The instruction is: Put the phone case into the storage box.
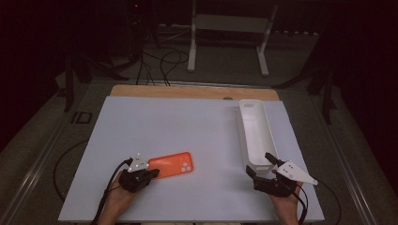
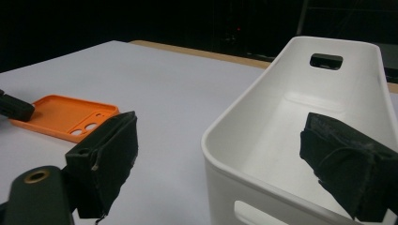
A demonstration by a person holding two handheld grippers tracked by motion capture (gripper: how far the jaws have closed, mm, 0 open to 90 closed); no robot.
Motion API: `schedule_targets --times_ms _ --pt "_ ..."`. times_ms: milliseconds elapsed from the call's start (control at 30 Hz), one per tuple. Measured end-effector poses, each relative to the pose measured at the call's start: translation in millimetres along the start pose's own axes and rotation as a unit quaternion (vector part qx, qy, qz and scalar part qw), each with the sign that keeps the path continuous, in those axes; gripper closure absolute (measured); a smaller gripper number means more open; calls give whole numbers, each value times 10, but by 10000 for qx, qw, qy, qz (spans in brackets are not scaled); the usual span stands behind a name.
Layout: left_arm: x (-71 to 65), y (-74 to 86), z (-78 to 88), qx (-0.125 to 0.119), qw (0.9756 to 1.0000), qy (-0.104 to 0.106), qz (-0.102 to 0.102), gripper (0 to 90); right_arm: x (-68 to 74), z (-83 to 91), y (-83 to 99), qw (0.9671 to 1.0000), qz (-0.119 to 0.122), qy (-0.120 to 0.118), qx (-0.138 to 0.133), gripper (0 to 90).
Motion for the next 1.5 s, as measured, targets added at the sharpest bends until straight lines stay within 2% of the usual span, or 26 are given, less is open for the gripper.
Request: schedule_targets --times_ms 67,233,433,533,667,900,1033,1133,1233,1367,1500 --pt "-77 38 8 -53 9999 130 -40 900 9 -12 2 10000 47 -5 16 116" --pt "-188 69 17 -38 9995 229 -198 900 26 -26 5 10000 42 -25 50 116" --pt "-315 82 -5 -117 9984 455 -313 900 28 -32 5 10000 73 -19 36 116" --pt "-373 80 -18 -126 9977 502 -445 899 23 -35 8 10000 70 -16 46 116" --pt "-362 77 -22 -140 9973 551 -455 894 26 -37 9 10000 81 -18 52 116" --pt "-356 70 -25 -175 9974 515 -472 873 39 -44 12 9999 100 -34 68 116" --pt "-337 57 -7 -218 9978 411 -477 845 49 -46 11 9999 121 -44 60 116" --pt "-328 26 53 -412 9977 283 -452 832 45 -46 13 9999 134 -33 56 116" --pt "-300 -12 149 -691 9966 162 -412 803 44 -50 14 9999 141 -22 45 116" --pt "-201 -35 290 -1065 9940 37 -254 766 65 -59 14 9998 194 -30 53 116" --pt "-84 -26 431 -1402 9901 -12 -60 683 69 -67 16 9998 195 -38 54 115"
Point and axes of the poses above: each handheld gripper's, and its own axes: z roughly backward along the jaws, y roughly out of its underside, x roughly to its left, the point moved 4 cm from there along -z, roughly forward along the jaws, and after that the axes turned 11 degrees about x, right-handed, at the moved point
